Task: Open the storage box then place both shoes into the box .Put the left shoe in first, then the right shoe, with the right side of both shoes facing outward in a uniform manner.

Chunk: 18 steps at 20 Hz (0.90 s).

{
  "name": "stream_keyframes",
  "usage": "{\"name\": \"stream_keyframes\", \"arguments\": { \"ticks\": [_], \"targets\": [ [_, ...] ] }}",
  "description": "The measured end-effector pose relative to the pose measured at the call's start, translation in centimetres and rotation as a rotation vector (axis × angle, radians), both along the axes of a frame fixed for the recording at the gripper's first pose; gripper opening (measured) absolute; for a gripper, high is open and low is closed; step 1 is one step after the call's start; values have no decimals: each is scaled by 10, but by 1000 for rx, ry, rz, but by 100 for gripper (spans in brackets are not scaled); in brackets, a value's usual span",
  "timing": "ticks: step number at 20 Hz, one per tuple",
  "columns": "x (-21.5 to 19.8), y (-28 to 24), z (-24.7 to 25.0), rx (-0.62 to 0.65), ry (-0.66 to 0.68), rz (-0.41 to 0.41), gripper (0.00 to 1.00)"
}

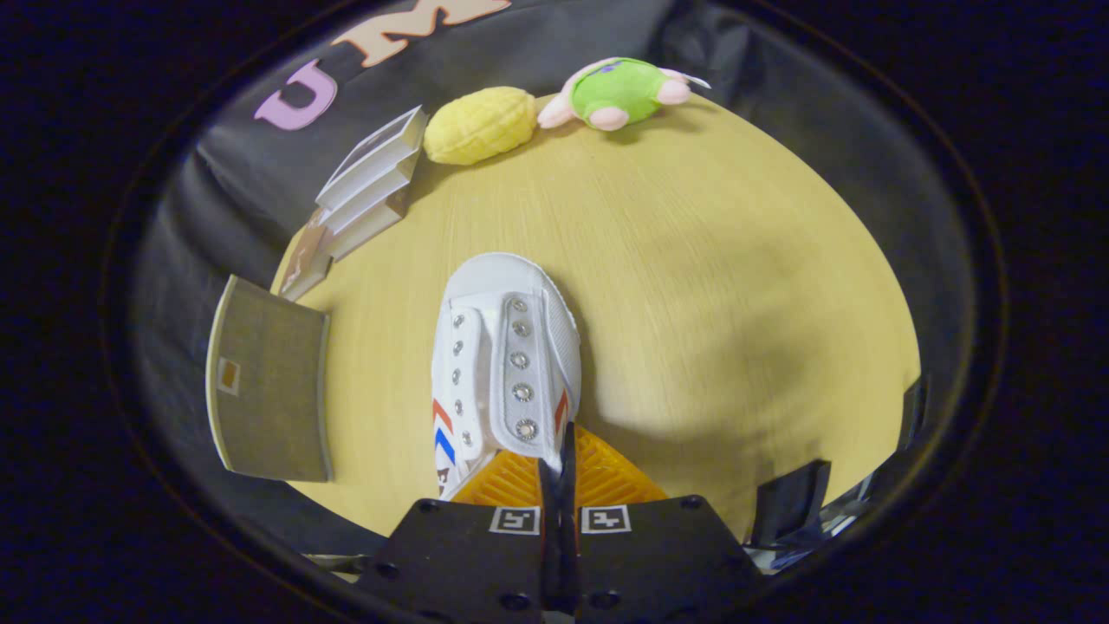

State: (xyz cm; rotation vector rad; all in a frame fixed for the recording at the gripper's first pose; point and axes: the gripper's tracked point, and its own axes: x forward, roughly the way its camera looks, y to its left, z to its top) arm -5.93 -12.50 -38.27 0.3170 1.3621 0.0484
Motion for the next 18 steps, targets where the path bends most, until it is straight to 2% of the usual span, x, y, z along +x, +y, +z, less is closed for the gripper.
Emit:
{"name": "stream_keyframes", "arguments": {
  "ticks": [4,18],
  "targets": [
    [2,27,34,29,-30,-37,4],
    [17,191,150,151,-149,-9,4]
  ]
}}
